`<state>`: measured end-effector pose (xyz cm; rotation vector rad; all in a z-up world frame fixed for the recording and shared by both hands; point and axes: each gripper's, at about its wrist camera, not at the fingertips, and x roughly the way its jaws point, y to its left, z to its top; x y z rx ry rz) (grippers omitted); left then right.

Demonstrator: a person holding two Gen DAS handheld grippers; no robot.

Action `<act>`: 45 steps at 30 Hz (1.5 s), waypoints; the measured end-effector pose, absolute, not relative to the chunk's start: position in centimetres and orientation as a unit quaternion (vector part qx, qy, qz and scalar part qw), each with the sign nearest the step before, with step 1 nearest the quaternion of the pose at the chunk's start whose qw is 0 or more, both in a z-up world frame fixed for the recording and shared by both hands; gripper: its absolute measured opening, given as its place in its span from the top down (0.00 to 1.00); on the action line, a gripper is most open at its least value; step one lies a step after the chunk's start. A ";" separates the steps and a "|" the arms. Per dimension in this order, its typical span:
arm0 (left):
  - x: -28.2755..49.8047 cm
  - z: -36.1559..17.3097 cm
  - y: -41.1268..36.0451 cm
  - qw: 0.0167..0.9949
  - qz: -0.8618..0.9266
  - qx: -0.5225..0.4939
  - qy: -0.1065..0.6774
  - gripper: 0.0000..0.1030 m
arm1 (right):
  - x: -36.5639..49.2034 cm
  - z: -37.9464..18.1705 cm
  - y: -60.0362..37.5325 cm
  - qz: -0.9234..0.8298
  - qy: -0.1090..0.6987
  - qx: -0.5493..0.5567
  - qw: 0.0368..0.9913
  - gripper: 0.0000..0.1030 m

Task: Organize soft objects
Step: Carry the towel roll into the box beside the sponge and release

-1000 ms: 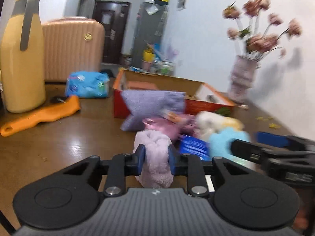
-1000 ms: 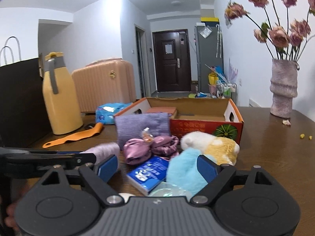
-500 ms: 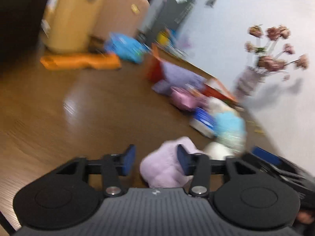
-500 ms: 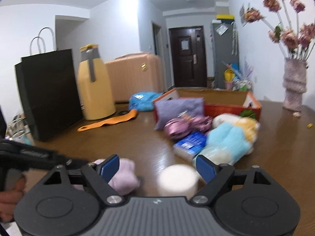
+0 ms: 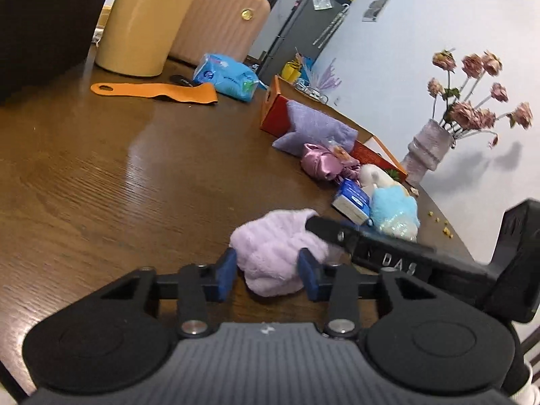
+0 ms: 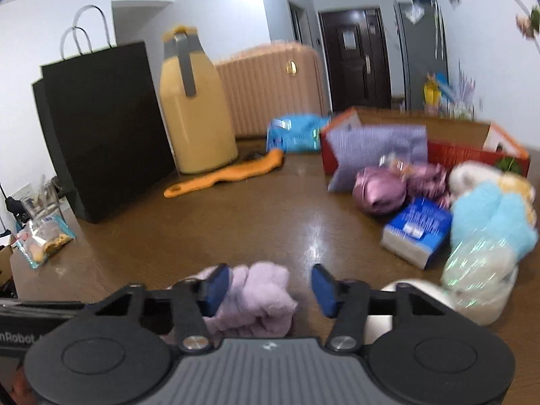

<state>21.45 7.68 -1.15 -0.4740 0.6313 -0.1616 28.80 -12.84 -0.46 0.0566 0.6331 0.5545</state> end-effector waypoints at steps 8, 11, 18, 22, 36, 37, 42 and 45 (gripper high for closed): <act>22.0 -1.2 8.2 0.916 -0.099 -0.244 0.304 0.68 | 25.9 -0.9 -14.5 0.253 0.325 0.079 0.908 0.74; 22.9 -1.4 8.0 0.915 -0.097 -0.236 0.314 0.68 | 26.0 -1.4 -14.3 0.245 0.325 0.076 0.910 0.74; 23.5 -1.8 7.8 0.916 -0.105 -0.222 0.317 0.74 | 26.4 -2.0 -14.2 0.236 0.322 0.081 0.913 0.73; 23.0 -1.5 7.7 0.916 -0.106 -0.227 0.313 0.79 | 25.8 -1.7 -14.1 0.238 0.316 0.082 0.915 0.85; 37.7 10.7 4.0 0.937 -0.198 -0.196 0.210 0.81 | 38.4 10.8 -19.5 0.236 0.212 0.106 0.942 0.87; 40.5 11.4 3.7 0.937 -0.195 -0.195 0.216 0.81 | 41.6 11.5 -19.7 0.234 0.222 0.107 0.941 0.87; 53.6 11.5 1.9 0.939 -0.163 -0.153 0.263 0.81 | 55.2 11.1 -19.2 0.201 0.271 0.105 0.936 0.87; 60.7 8.4 0.9 0.928 -0.127 -0.136 0.322 0.81 | 62.4 8.1 -18.6 0.177 0.326 0.117 0.921 0.87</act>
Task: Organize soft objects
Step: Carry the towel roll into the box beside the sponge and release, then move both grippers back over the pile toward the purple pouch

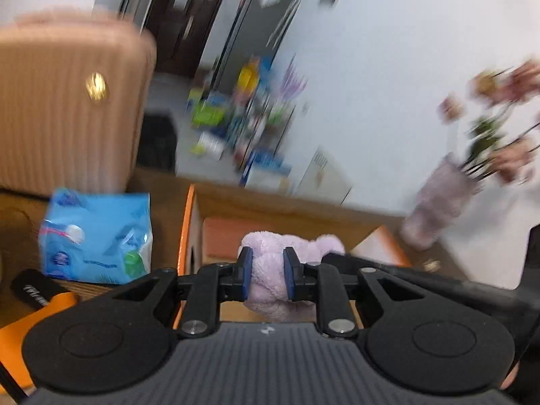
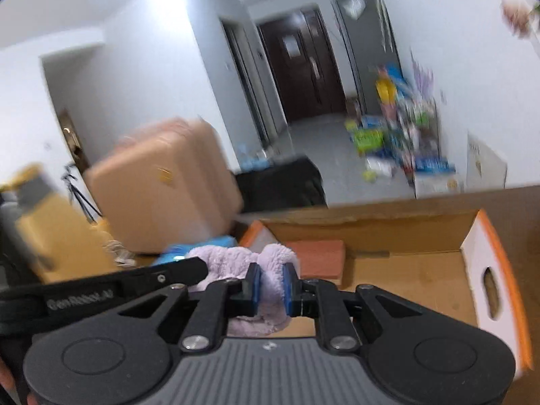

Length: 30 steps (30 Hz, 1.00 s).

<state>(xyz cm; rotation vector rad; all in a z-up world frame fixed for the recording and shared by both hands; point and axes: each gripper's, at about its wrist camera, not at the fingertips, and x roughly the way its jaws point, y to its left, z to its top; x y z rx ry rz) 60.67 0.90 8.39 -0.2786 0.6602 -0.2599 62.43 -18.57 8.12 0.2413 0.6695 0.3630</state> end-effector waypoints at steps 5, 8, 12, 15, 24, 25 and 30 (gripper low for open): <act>65.2 4.0 0.2 0.919 -0.091 -0.104 0.369 0.80 | 68.3 3.5 -16.8 0.148 0.394 0.114 0.900 0.87; 65.5 3.0 -0.2 0.923 -0.085 -0.079 0.367 0.79 | 68.7 2.5 -15.8 0.126 0.393 0.082 0.907 0.81; 65.4 2.9 -0.5 0.926 -0.090 -0.066 0.360 0.76 | 69.4 2.0 -16.1 0.112 0.414 0.091 0.899 0.75; 64.8 3.9 -0.4 0.930 -0.080 -0.057 0.354 0.63 | 68.2 3.2 -16.7 0.121 0.409 0.103 0.899 0.67; 55.6 11.4 2.2 0.954 -0.070 -0.014 0.290 0.22 | 58.4 13.0 -23.4 0.110 0.326 0.054 0.938 0.46; 54.1 11.9 2.6 0.957 -0.064 -0.009 0.283 0.21 | 57.1 13.7 -24.2 0.106 0.319 0.051 0.941 0.44; 46.0 14.1 4.1 0.973 -0.036 0.016 0.229 0.04 | 49.3 16.1 -27.9 0.078 0.261 0.033 0.962 0.34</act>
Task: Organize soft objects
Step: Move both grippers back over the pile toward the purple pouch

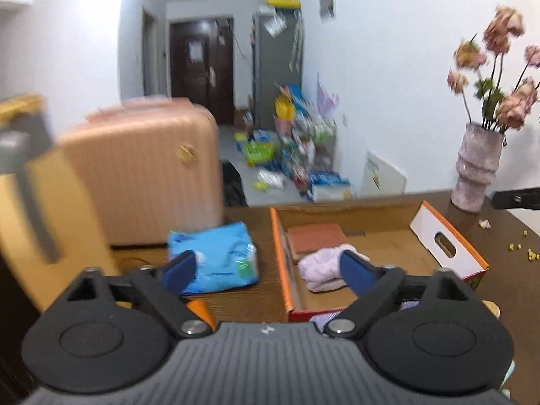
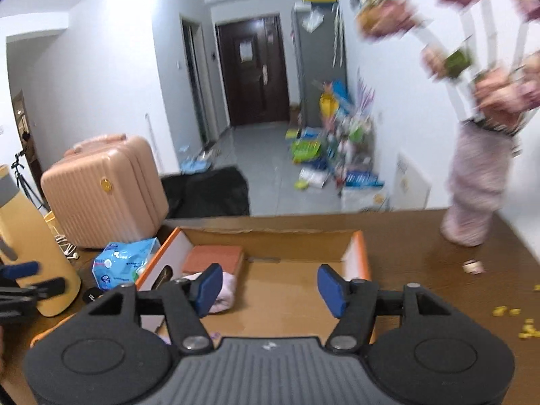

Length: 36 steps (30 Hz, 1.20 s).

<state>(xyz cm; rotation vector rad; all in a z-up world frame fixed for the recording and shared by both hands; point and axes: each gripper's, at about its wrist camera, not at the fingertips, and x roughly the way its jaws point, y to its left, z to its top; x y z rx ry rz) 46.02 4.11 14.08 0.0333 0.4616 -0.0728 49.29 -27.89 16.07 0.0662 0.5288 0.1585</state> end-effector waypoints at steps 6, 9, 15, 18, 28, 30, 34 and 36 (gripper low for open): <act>35.6 14.6 4.4 0.986 -0.024 0.014 0.165 0.00 | 39.5 15.5 -29.6 0.089 0.211 0.030 0.973 0.25; 30.2 13.7 4.5 0.989 -0.030 -0.001 0.148 0.00 | 33.5 14.2 -29.5 0.098 0.178 0.030 0.979 0.24; 19.6 10.0 4.4 0.994 0.014 -0.014 0.107 0.00 | 21.8 9.5 -28.2 0.103 0.116 0.025 0.988 0.17; 15.7 7.8 3.9 0.994 0.028 -0.022 0.107 0.00 | 17.5 7.1 -27.3 0.104 0.118 0.020 0.987 0.17; 9.1 4.0 2.3 0.992 -0.008 -0.010 0.124 0.00 | 8.8 1.9 -25.9 0.117 0.148 0.013 0.982 0.17; 9.5 4.1 2.1 0.993 -0.008 -0.005 0.122 0.00 | 8.9 1.5 -25.9 0.114 0.153 0.013 0.982 0.17; 10.9 4.2 2.0 0.992 -0.010 -0.010 0.128 0.00 | 10.0 1.5 -26.0 0.112 0.156 0.028 0.981 0.17; 12.2 4.1 2.0 0.991 -0.012 -0.012 0.135 0.00 | 10.9 1.5 -26.1 0.112 0.156 0.032 0.981 0.17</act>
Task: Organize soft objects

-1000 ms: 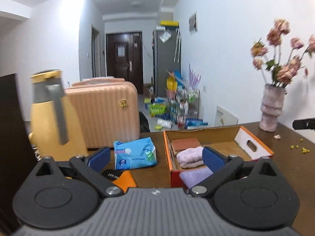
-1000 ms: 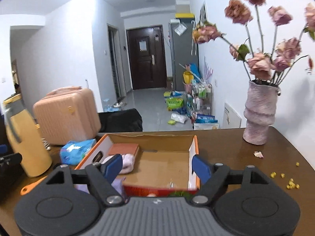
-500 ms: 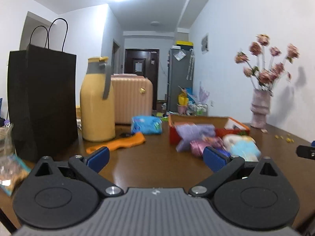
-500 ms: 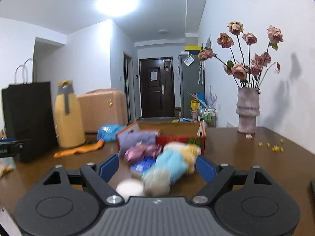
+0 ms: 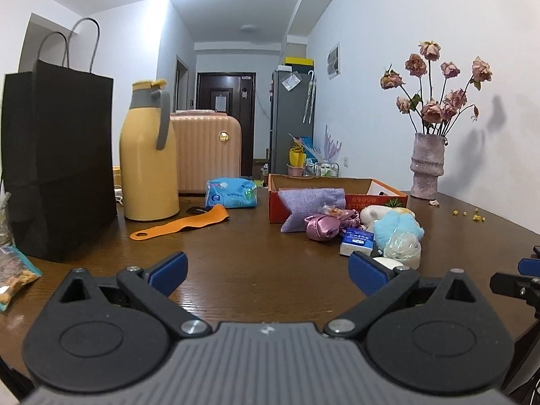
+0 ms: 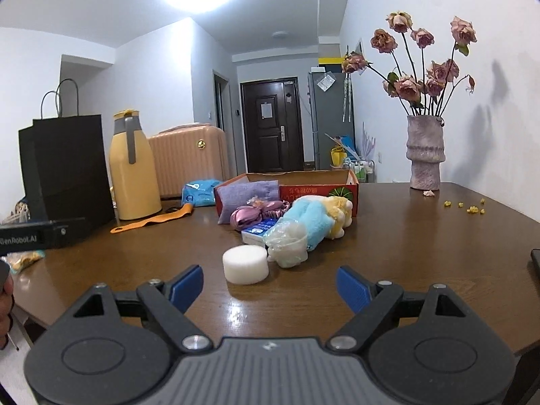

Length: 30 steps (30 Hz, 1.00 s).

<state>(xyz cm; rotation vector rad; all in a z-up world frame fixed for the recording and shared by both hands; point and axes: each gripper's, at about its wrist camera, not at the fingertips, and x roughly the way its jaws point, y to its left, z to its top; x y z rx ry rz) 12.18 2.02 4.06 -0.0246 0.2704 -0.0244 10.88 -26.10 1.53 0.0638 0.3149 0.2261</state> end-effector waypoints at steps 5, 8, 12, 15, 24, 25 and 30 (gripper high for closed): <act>16.7 4.1 2.0 0.987 -0.017 -0.026 0.159 0.00 | 15.3 2.7 -26.3 0.124 0.156 0.035 0.979 0.18; 20.8 4.6 2.1 0.986 -0.023 -0.035 0.161 0.00 | 19.6 3.7 -26.2 0.132 0.150 0.034 0.979 0.18; 27.9 5.0 2.0 0.986 -0.046 -0.019 0.162 0.00 | 27.5 5.0 -25.3 0.144 0.155 0.005 0.977 0.20; 34.0 4.6 1.6 0.981 -0.067 -0.009 0.182 0.02 | 34.7 5.5 -24.5 0.161 0.190 -0.003 0.968 0.22; 47.5 1.1 0.6 0.957 -0.121 -0.032 0.262 0.37 | 52.8 3.6 -21.0 0.194 0.348 0.004 0.917 0.45; 48.1 0.8 0.6 0.954 -0.127 -0.039 0.270 0.41 | 53.4 3.0 -20.6 0.195 0.357 0.003 0.913 0.49; 49.1 -0.2 1.1 0.942 -0.166 -0.074 0.282 0.73 | 54.0 1.4 -20.3 0.204 0.360 0.025 0.910 0.75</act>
